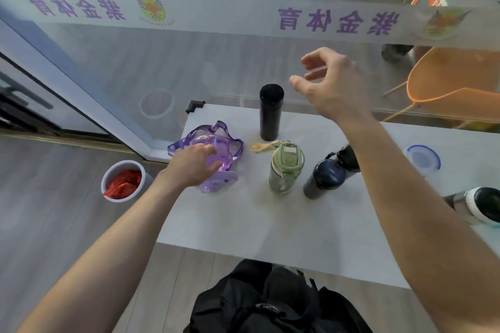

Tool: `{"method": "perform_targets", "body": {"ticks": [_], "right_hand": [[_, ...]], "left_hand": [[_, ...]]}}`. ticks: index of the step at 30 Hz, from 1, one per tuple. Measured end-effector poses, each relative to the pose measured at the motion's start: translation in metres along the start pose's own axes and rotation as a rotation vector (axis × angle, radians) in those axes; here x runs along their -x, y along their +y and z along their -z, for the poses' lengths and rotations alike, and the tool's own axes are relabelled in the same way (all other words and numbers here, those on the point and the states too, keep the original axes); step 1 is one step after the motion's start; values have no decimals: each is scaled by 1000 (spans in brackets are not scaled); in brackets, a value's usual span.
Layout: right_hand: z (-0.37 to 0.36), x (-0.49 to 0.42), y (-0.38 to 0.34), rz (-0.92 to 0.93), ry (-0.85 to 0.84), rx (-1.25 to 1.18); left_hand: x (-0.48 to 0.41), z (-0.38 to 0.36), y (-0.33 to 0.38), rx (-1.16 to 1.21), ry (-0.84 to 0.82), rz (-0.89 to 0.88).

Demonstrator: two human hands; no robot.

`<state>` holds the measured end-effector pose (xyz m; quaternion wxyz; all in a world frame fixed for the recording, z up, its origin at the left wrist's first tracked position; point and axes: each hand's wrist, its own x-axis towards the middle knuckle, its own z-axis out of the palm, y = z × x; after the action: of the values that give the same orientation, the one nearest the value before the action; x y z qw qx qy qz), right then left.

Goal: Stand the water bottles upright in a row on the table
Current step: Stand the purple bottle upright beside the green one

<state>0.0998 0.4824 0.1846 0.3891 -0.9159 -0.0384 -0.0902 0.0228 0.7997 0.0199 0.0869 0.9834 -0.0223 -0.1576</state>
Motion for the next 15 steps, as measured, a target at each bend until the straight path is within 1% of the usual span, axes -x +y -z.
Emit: {"method": "perform_targets", "body": {"ticks": [3, 5, 7, 10, 12, 15], "right_hand": [[3, 45, -30, 90, -38, -85], [-11, 74, -34, 82, -126, -130], [-35, 101, -28, 60, -231, -110], [-80, 139, -6, 26, -428, 19], [-114, 162, 12, -17, -593, 181], [-160, 187, 38, -93, -786, 377]], "left_hand": [[18, -17, -2, -24, 8, -8], [25, -29, -6, -60, 17, -23], [25, -41, -9, -100, 27, -44], [21, -53, -13, -104, 34, -62], [17, -56, -14, -86, 36, -84], [8, -57, -20, -46, 28, -139]]}}
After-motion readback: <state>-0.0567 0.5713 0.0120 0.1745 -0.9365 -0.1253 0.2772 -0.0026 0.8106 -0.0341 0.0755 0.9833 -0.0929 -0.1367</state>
